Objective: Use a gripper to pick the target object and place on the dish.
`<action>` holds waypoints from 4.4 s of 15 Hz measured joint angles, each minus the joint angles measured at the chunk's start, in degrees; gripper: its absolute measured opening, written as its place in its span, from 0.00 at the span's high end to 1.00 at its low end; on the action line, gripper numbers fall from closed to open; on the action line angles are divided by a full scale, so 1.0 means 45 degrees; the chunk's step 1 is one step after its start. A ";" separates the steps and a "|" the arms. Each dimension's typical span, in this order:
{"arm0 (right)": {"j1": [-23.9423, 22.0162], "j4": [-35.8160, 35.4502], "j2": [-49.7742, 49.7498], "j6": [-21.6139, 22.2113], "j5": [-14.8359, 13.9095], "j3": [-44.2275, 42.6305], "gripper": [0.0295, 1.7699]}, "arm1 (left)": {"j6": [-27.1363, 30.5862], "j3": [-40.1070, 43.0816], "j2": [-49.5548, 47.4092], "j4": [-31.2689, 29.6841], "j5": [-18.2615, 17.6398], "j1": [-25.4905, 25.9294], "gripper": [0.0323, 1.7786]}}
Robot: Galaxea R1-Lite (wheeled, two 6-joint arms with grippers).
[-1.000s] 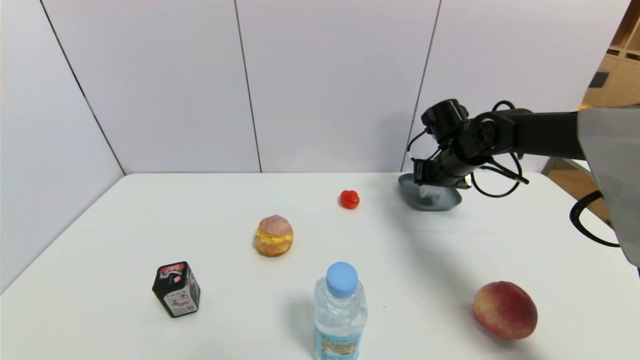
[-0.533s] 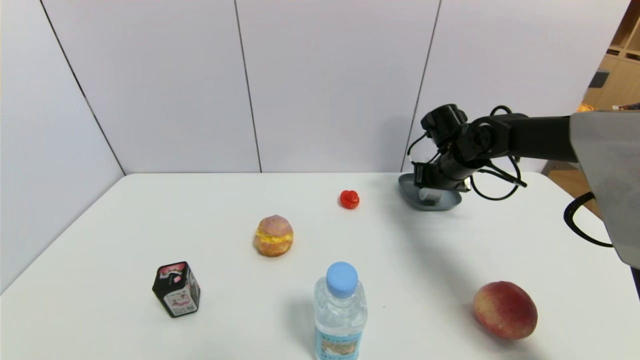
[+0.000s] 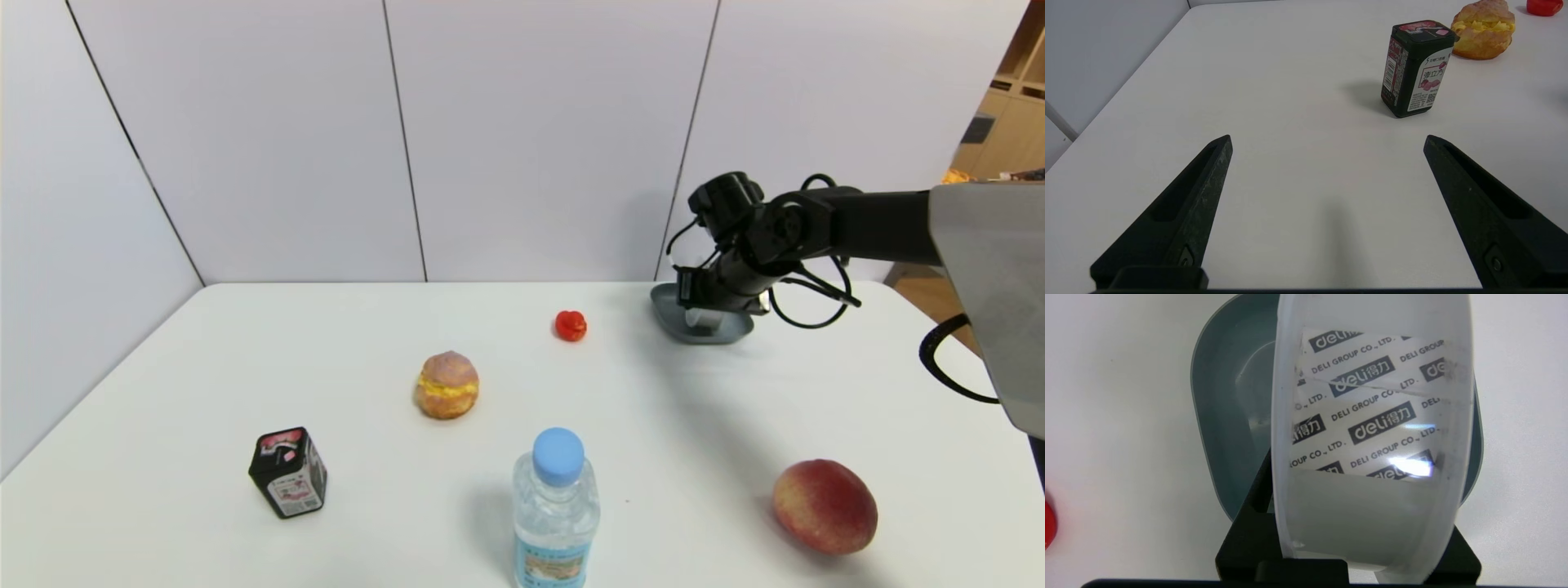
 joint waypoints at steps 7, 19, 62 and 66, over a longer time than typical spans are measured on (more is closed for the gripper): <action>0.0030 0.0000 0.0008 -0.0022 -0.0089 0.0106 0.59 | -0.0005 0.0000 0.0000 0.0000 0.0005 0.0000 0.05; 0.0233 -0.0011 -0.0157 -0.0016 -0.0157 0.0073 0.15 | 0.0000 0.0000 0.0000 0.0000 0.0000 0.0000 0.05; -0.3329 -0.5023 -2.4904 -0.5979 0.4378 2.0277 0.04 | -0.0005 0.0000 0.0000 0.0005 -0.0005 0.0000 0.05; -0.3115 -0.4887 -2.6928 -0.5968 0.3730 2.1282 0.04 | -0.0005 0.0000 0.0000 0.0000 0.0005 0.0000 0.05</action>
